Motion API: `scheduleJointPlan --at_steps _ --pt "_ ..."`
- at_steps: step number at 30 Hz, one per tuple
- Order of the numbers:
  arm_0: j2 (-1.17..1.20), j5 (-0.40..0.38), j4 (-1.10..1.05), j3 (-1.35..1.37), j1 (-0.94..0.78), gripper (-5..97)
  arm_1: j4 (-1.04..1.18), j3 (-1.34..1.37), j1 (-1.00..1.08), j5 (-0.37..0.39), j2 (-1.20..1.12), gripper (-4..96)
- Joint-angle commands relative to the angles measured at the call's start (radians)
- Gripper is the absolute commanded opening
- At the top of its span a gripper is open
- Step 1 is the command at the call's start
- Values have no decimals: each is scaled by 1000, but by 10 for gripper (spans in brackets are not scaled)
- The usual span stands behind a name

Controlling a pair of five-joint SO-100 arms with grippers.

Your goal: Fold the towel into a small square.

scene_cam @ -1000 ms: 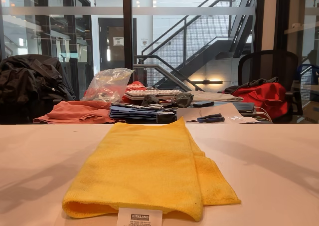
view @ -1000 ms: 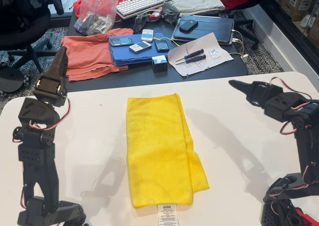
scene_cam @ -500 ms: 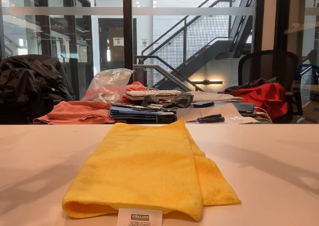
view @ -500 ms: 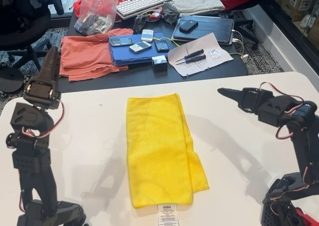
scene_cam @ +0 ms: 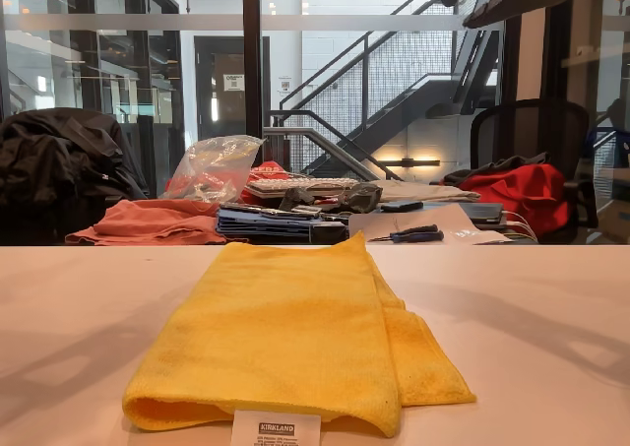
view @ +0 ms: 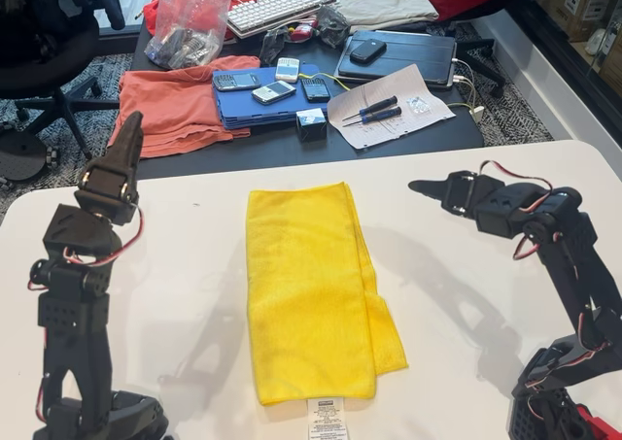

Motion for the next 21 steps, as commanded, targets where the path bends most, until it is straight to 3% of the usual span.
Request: scheduleJointPlan --at_steps 1,13,21 --pt "5 -6 0 -5 -3 107 0 -8 -2 0 21 161" --pt "-5 -5 -15 -5 -2 102 -11 -6 20 -2 14 161" --pt "-51 3 0 -5 -2 102 -11 -6 264 -2 -8 161"
